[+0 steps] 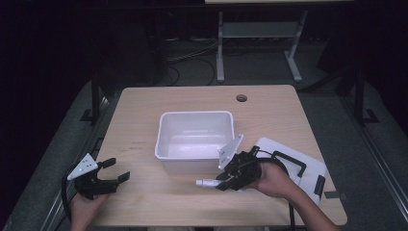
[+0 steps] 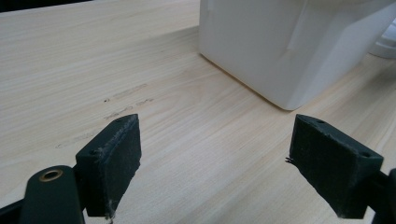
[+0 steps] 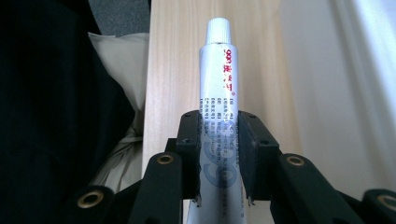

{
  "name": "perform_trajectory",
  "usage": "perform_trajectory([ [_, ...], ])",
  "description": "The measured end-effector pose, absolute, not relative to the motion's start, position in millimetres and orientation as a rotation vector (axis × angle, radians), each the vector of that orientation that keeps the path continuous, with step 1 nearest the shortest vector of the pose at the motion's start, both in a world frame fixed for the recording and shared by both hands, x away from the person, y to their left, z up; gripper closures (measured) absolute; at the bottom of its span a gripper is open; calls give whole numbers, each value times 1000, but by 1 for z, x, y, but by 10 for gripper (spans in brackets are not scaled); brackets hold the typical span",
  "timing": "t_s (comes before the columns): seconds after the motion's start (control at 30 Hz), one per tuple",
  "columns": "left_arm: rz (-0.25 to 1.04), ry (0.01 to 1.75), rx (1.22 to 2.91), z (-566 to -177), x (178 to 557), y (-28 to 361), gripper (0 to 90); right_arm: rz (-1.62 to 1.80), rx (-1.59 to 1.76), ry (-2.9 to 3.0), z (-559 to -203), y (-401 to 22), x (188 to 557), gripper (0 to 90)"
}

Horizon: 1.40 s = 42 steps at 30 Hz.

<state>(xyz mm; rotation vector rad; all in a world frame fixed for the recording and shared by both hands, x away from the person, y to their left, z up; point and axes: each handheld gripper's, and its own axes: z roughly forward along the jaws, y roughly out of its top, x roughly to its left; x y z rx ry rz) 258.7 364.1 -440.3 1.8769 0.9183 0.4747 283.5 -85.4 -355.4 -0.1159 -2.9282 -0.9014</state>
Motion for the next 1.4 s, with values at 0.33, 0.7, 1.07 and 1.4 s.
perform_trajectory([
  [0.33,472,919,1877,-440,259,364,160,-926,-107,-2933,-331,-79,295,713],
  [0.7,467,924,1869,-440,258,365,160,-932,-111,-2943,-313,-72,310,713],
  [1.07,470,920,1871,-440,259,366,160,-920,-108,-2963,-299,-63,327,713],
  [1.4,470,923,1864,-440,259,367,160,-913,-93,-2967,-293,-54,337,713],
])
